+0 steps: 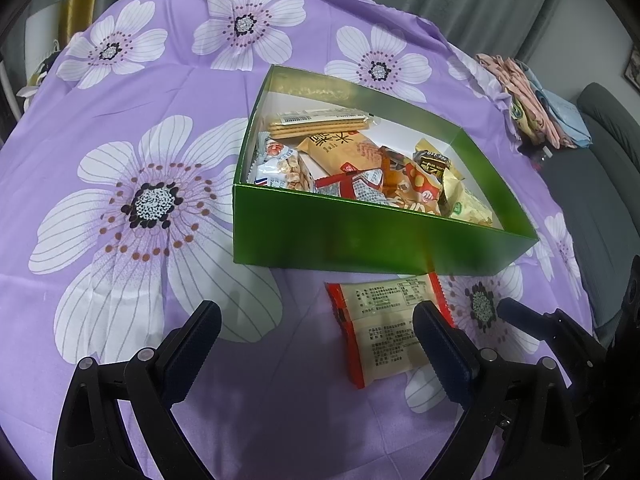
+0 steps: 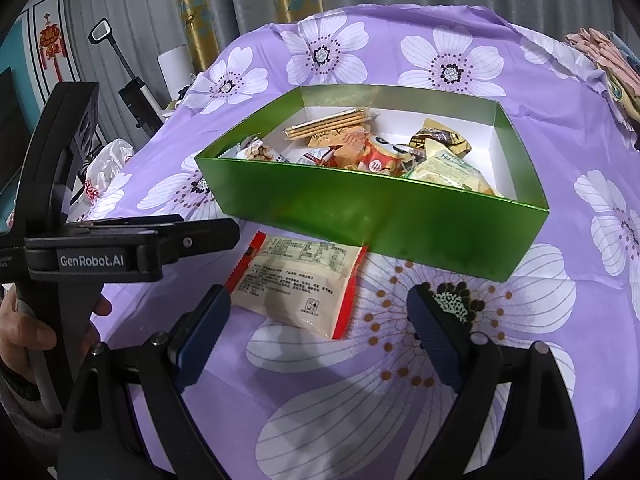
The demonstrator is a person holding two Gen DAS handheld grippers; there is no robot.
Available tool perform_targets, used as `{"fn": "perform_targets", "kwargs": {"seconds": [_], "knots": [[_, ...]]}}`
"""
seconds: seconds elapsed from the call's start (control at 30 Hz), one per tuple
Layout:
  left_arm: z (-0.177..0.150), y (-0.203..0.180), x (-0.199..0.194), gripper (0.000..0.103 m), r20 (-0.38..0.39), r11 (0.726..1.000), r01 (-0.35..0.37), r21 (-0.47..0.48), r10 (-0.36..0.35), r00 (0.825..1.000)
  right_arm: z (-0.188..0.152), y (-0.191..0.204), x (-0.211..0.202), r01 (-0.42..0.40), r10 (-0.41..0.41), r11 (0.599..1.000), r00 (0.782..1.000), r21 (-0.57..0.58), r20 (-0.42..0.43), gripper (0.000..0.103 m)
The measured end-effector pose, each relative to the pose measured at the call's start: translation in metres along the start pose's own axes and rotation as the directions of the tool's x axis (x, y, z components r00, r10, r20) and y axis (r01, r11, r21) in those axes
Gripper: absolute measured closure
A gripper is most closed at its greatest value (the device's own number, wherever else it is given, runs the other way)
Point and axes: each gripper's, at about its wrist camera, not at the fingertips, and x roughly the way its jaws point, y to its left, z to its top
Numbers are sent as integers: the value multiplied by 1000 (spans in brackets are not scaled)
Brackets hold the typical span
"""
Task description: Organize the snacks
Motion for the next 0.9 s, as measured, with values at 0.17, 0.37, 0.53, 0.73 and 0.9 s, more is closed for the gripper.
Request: {"fn": "perform_targets", "kwargs": {"seconds": [0.17, 0.37, 0.53, 0.73, 0.9], "knots": [[0, 0, 0, 7, -1, 1000, -1, -2, 1, 1000, 0, 0, 1, -1, 1, 1000, 1000, 0, -1, 13], [1, 0, 0, 7, -1, 1000, 1, 1, -1, 1000, 0, 0, 1, 0, 0, 1000, 1000, 1, -1, 13], [0, -1, 0, 7, -2, 1000, 11, 1, -11, 1000, 1, -1, 1, 2, -2, 1000, 1000, -4, -1, 13], [1, -2, 1, 7, -4, 1000, 15, 1, -15, 1000, 1, -1, 2, 3, -3, 1000, 1000, -5, -3, 13], [0, -2, 2, 7, -12, 1000, 20, -1, -20, 1000, 2, -3, 3, 4, -4, 1000, 1000, -7, -8, 13]]}}
